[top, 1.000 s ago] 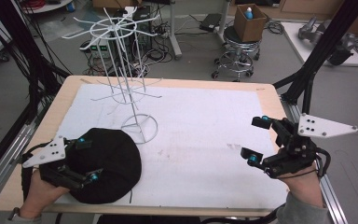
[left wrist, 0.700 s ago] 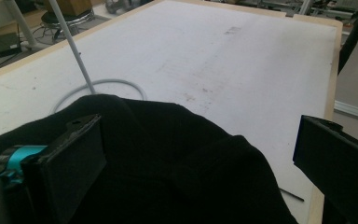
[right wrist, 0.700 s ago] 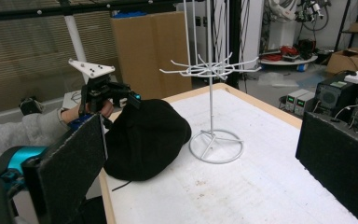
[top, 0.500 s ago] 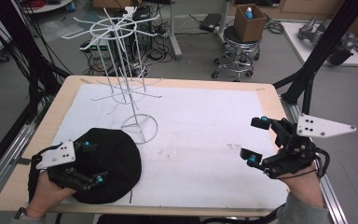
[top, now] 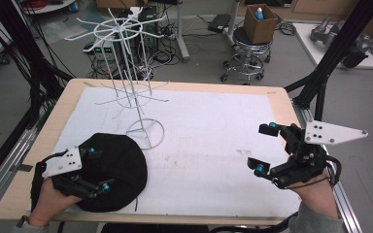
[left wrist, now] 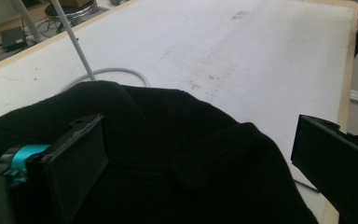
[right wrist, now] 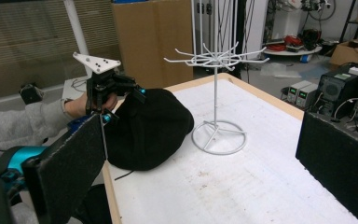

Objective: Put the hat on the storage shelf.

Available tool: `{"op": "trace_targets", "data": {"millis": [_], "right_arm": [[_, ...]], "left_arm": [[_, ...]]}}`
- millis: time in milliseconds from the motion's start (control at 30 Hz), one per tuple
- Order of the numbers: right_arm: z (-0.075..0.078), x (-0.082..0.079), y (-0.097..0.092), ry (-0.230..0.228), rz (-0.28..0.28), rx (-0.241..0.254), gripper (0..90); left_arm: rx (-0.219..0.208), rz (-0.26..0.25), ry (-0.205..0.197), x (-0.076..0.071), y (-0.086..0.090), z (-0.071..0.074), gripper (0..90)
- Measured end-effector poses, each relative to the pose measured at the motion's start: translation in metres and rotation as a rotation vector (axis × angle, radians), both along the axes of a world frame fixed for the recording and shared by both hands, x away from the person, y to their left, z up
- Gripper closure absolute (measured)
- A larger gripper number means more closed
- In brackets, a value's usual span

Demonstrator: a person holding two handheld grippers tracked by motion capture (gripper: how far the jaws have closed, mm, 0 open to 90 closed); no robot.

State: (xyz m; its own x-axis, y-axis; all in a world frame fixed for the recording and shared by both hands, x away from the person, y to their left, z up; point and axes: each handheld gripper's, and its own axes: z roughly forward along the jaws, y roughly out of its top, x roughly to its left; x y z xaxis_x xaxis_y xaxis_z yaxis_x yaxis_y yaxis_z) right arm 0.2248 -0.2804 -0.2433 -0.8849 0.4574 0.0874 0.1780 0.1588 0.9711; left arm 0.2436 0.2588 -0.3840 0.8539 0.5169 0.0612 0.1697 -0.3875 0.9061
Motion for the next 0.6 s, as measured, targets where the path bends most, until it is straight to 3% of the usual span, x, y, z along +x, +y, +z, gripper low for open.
{"op": "trace_targets", "data": {"millis": [233, 533, 600], "right_arm": [[-0.0004, 0.0003, 0.0021, 0.003, 0.006, -0.015, 0.8], [-0.0013, 0.0011, 0.0034, 0.003, 0.012, -0.027, 0.8], [-0.0014, 0.0009, 0.0036, 0.004, 0.015, -0.032, 0.8]], "left_arm": [[0.035, 0.015, -0.014, 0.0015, 0.0012, -0.0044, 4.1], [0.103, 0.044, -0.025, 0.0025, 0.0007, -0.0083, 12.0], [0.108, 0.052, -0.025, 0.0029, 0.0026, -0.0075, 19.3]]}}
